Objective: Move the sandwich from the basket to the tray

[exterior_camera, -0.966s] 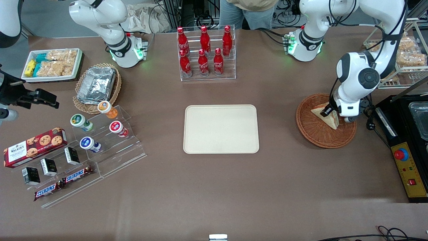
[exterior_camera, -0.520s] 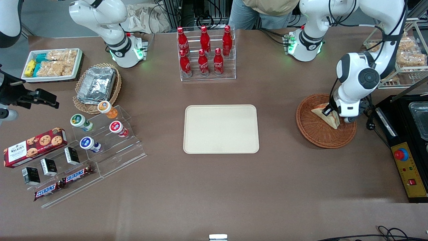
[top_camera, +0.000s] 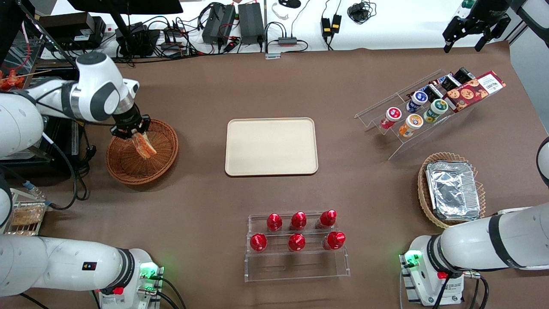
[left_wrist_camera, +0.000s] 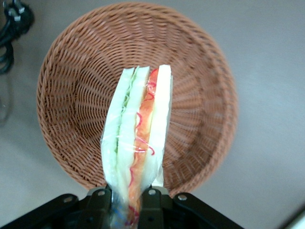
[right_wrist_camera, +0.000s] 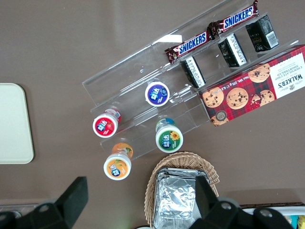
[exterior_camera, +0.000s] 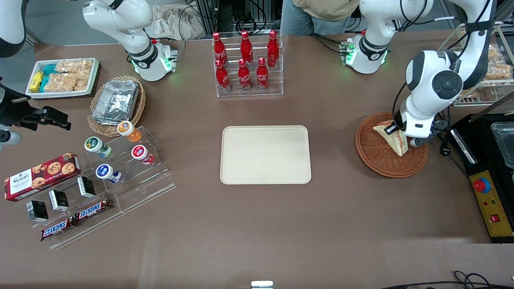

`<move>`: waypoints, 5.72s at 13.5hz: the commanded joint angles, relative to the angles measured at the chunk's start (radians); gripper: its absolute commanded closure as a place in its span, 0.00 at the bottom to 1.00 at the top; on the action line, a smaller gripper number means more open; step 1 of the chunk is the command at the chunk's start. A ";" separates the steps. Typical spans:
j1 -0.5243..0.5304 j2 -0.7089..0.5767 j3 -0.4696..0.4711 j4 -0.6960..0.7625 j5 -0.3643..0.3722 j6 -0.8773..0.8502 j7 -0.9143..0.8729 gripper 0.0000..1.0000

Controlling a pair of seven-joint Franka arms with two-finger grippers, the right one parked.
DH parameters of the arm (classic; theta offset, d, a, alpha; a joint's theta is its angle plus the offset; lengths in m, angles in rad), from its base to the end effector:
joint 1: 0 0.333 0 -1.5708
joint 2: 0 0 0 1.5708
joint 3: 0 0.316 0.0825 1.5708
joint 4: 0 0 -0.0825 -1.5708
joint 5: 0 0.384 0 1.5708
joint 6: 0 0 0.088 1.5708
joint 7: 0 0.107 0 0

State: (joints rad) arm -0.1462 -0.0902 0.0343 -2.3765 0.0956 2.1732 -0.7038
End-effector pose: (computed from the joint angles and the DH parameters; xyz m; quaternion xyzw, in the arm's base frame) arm 0.4706 -0.0492 0.3494 -0.9625 -0.2627 0.0374 0.0557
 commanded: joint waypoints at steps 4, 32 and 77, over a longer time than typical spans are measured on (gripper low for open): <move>-0.047 0.038 0.004 0.255 -0.146 -0.243 0.332 1.00; -0.480 0.432 -0.085 0.390 -0.077 0.008 0.026 1.00; -0.308 0.429 -0.065 0.918 -0.036 -0.507 0.217 0.00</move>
State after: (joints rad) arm -0.4658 0.3711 -0.0292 -1.4751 0.0469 1.7241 -0.5244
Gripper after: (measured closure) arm 0.000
